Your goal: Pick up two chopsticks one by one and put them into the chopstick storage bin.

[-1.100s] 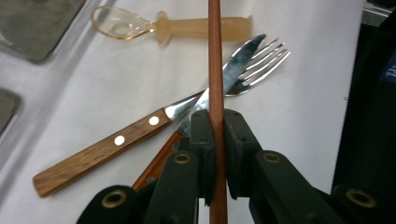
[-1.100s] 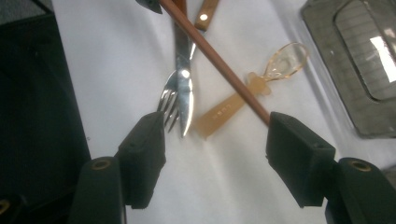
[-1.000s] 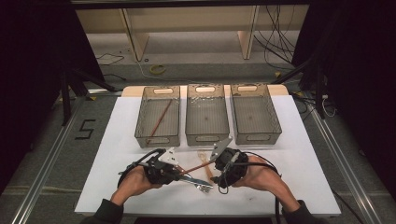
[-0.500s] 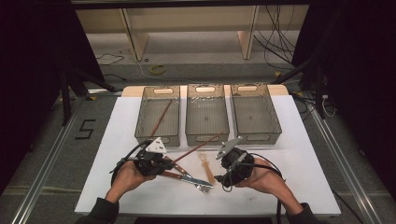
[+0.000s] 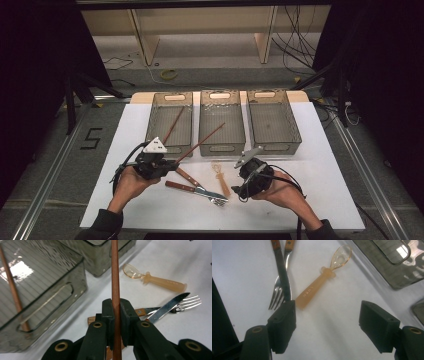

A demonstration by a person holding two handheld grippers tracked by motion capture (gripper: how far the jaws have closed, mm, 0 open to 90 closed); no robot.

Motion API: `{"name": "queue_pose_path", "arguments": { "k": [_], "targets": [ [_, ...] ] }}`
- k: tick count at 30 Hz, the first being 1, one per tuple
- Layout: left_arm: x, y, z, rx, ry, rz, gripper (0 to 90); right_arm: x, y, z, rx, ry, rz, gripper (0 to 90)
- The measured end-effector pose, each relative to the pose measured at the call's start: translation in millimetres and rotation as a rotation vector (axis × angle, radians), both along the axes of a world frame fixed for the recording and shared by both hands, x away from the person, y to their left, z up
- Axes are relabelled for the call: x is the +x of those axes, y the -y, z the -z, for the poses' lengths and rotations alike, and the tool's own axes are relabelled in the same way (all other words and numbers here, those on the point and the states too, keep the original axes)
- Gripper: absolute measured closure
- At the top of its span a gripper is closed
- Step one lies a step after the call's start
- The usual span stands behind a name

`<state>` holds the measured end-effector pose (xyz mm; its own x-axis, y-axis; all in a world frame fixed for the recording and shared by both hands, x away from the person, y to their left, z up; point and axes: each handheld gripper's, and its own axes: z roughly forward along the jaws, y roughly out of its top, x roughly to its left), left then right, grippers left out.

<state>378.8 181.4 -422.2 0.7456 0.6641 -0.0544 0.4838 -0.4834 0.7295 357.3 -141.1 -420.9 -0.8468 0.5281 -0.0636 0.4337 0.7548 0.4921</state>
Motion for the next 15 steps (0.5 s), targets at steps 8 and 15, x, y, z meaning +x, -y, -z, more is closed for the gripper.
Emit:
{"name": "queue_pose_path", "arguments": {
  "k": [8,15],
  "targets": [
    [9.0,-9.4,-5.3,-0.024,0.014,-0.057,83.2,0.6,0.6,3.0,-0.001,-0.008,0.003,30.6],
    [18.4,-17.4,-11.8,-0.047,0.021,-0.1,83.2,0.2,1.1,3.7,-0.006,-0.014,-0.001,30.7]
  ]
}}
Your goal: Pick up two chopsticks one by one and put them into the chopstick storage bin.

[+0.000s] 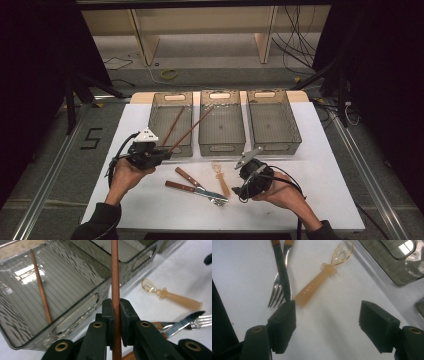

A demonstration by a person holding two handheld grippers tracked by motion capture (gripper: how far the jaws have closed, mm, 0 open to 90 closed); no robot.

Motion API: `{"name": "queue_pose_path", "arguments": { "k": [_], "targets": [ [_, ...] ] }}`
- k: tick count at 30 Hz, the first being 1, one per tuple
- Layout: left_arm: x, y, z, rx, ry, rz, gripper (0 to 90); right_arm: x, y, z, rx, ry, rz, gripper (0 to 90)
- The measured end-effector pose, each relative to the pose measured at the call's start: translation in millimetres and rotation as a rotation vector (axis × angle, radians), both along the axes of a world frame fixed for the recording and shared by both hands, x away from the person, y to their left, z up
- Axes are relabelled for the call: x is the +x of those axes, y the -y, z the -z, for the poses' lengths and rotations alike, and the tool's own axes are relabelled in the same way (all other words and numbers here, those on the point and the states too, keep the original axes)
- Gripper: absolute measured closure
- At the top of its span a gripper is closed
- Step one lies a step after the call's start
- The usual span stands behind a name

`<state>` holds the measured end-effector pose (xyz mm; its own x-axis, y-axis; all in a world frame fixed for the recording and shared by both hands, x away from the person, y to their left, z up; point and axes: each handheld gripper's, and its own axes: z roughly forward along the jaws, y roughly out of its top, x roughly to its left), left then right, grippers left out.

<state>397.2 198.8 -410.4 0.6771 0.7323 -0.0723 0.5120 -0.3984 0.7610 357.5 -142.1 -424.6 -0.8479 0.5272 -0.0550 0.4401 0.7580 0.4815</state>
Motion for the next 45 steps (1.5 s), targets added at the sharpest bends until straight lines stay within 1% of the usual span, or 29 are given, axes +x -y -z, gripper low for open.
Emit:
{"name": "queue_pose_path", "arguments": {
  "k": [3,4,10,18,21,24,29,31,33,37,41,45],
  "targets": [
    [5.7,-3.3,-2.0,-0.009,-0.003,-0.015,83.2,-0.3,0.3,0.0,-0.002,-0.002,0.008,30.7],
    [7.8,-4.2,-2.2,-0.021,-0.007,-0.017,83.2,-0.2,0.5,0.1,-0.001,-0.002,0.007,30.7],
    [19.4,-9.1,-3.9,-0.017,-0.012,-0.053,83.2,0.4,1.3,1.4,-0.006,-0.008,0.006,30.7],
    [38.9,-21.1,-6.6,-0.03,-0.021,-0.117,83.1,0.3,2.1,1.2,0.0,-0.003,0.01,30.7],
    [45.5,-25.5,-6.6,-0.05,-0.03,-0.136,83.1,0.2,2.4,1.2,0.0,-0.005,0.009,30.5],
    [51.3,-28.1,-7.0,-0.038,-0.037,-0.152,83.1,0.2,2.7,1.3,0.005,-0.004,0.008,30.5],
    [60.3,-29.0,-7.4,-0.034,-0.046,-0.17,83.1,0.4,3.1,2.2,0.003,-0.01,0.009,30.4],
    [64.0,-28.9,-6.5,-0.036,-0.051,-0.182,83.1,0.2,3.1,2.0,0.001,-0.003,0.01,30.4],
    [67.7,-29.7,-5.5,-0.032,-0.061,-0.193,83.1,0.1,3.3,1.7,0.009,-0.001,0.013,30.5],
    [74.1,-31.5,-1.9,-0.038,-0.068,-0.216,83.1,0.3,4.6,1.4,0.004,-0.004,0.012,30.4],
    [79.5,-33.0,2.9,-0.037,-0.088,-0.238,83.1,0.5,5.1,1.2,0.007,0.001,0.017,30.4],
    [83.3,-33.3,7.2,-0.04,-0.097,-0.259,83.1,0.3,5.4,1.5,0.008,-0.003,0.014,30.4]
  ]
}}
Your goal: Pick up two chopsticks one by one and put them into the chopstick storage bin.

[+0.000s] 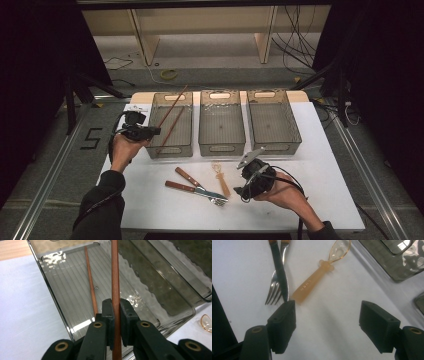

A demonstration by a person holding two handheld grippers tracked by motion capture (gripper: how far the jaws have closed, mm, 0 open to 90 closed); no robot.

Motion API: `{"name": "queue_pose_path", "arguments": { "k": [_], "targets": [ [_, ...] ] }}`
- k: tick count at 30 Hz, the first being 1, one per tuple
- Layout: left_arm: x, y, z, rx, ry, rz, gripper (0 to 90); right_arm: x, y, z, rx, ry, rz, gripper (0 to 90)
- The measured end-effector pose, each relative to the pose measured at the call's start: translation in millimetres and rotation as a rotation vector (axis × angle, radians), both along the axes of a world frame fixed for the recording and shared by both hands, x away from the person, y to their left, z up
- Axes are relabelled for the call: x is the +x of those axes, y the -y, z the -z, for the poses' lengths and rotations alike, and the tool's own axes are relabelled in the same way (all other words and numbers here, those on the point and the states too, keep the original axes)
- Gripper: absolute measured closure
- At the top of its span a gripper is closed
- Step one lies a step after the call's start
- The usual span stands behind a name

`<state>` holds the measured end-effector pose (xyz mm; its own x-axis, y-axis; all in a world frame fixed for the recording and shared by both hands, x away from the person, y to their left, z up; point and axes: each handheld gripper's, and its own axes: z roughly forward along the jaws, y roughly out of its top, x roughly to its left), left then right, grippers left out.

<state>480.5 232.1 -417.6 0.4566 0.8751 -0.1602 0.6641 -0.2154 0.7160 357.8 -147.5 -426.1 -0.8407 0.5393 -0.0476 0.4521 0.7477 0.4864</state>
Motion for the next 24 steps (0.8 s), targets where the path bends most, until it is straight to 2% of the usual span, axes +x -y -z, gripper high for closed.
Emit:
{"name": "queue_pose_path", "arguments": {
  "k": [10,24],
  "targets": [
    [9.2,-0.5,6.3,0.014,-0.027,-0.034,83.1,0.1,-0.5,0.7,-0.005,-0.002,0.003,30.4],
    [17.8,8.3,10.2,0.027,-0.059,-0.05,82.9,0.2,-0.4,1.2,-0.006,-0.005,-0.003,30.5]
  ]
}}
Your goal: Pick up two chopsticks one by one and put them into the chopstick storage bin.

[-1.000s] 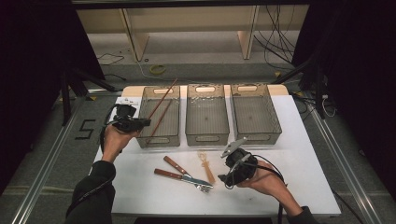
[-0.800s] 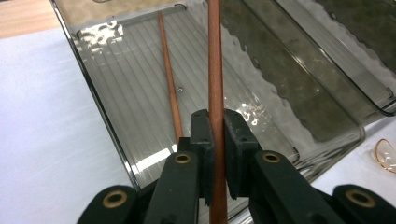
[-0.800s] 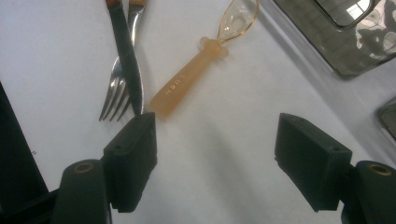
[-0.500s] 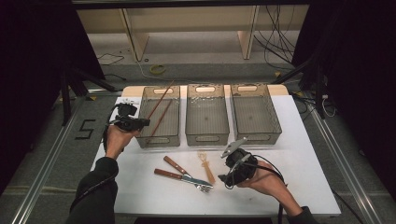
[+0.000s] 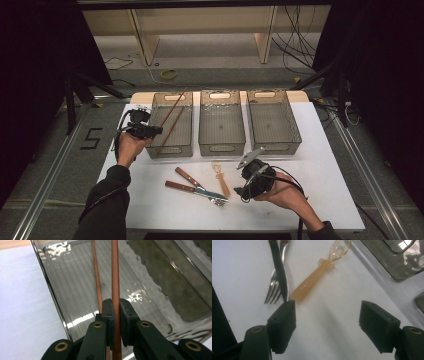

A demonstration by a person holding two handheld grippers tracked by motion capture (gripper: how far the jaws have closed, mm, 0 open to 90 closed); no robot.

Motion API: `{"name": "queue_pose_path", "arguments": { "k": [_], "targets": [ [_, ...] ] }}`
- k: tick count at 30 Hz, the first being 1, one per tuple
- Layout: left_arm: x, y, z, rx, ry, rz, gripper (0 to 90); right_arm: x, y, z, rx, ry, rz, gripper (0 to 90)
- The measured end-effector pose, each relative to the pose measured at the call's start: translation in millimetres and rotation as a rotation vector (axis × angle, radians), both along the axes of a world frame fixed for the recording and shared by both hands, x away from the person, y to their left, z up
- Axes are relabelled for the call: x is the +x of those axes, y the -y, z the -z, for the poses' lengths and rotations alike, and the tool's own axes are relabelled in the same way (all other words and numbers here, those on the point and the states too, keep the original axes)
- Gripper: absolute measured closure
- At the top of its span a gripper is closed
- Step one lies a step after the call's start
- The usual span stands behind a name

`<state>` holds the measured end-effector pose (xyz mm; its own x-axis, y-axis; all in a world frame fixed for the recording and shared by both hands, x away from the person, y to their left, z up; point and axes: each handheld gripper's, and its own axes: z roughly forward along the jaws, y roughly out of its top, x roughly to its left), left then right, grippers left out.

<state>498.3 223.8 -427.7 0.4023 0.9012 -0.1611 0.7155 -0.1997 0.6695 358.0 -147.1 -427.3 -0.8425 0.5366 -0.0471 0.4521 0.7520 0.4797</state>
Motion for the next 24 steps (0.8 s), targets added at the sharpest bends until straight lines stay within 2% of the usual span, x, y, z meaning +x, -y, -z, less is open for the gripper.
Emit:
{"name": "queue_pose_path", "arguments": {
  "k": [8,10,13,18,24],
  "targets": [
    [1.3,0.0,5.4,0.001,-0.031,-0.024,81.9,0.1,0.6,-0.4,-0.001,-0.001,0.0,30.5],
    [1.0,-0.9,5.6,-0.002,-0.034,-0.016,78.9,-0.1,0.4,-0.4,-0.001,-0.001,-0.001,30.5],
    [0.0,-1.2,3.6,0.002,-0.037,-0.014,65.0,0.2,0.5,-0.2,-0.002,0.0,0.0,30.4],
    [-6.8,-2.5,-4.3,-0.026,-0.006,-0.001,48.3,0.5,0.4,-0.2,0.0,0.0,0.004,30.5],
    [-27.2,0.0,-12.0,-0.088,0.059,0.043,33.1,1.9,-0.9,0.2,0.001,0.005,0.025,30.5]
  ]
}}
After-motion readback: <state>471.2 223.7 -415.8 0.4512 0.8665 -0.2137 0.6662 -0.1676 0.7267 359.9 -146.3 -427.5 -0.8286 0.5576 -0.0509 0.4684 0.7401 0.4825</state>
